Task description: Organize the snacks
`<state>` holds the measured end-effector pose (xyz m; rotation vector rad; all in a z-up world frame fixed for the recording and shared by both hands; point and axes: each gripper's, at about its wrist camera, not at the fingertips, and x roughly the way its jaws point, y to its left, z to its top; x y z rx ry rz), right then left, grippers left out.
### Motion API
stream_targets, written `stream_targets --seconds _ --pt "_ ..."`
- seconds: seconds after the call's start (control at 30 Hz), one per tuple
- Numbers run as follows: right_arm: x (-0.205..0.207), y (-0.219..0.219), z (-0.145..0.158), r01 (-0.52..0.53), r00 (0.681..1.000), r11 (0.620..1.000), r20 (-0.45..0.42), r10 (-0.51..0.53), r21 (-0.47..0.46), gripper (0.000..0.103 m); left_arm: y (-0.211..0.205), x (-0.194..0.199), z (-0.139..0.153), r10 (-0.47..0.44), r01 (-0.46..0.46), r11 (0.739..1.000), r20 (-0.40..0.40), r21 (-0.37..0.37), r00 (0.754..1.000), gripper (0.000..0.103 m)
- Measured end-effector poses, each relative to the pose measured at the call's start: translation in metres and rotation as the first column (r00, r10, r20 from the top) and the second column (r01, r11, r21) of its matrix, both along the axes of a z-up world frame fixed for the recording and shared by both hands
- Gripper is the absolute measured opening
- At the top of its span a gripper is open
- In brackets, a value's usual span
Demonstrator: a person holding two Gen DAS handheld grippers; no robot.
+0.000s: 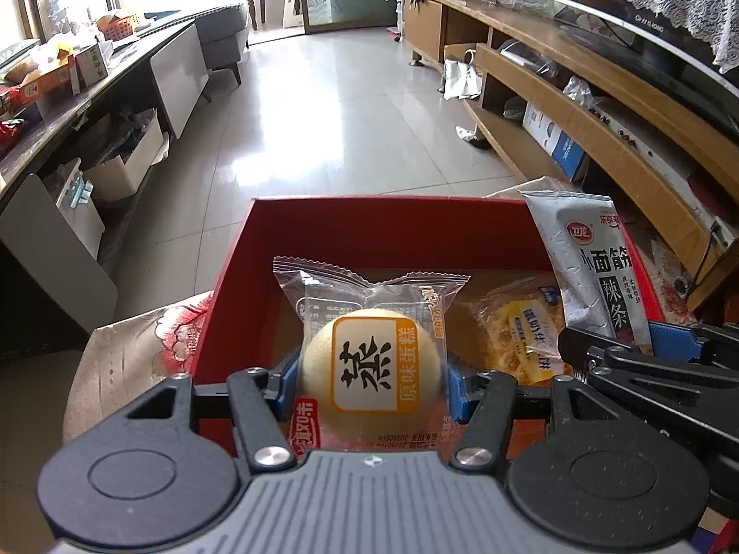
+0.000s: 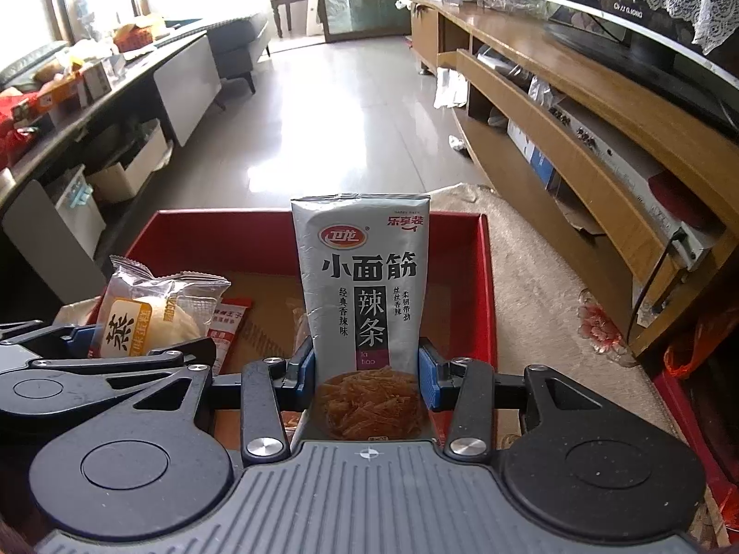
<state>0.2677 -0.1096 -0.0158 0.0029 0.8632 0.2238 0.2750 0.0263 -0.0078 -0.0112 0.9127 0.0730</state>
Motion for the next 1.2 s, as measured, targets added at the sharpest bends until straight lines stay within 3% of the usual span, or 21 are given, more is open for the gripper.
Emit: stream_targets --seconds 0.5,1.2 --pt "0.008 0.005 -0.020 -0.007 0.998 1.000 -0.062 0.005 -0.019 0.054 0.002 0.007 -0.016 0.012 -0.012 1.000 -0.035 0.013 0.999 0.056" --pt "-0.001 0.004 -0.008 0.007 1.000 0.999 -0.003 -0.007 -0.046 0.071 0.013 -0.005 0.001 0.045 -0.045 0.999 0.009 -0.001 0.999 0.064"
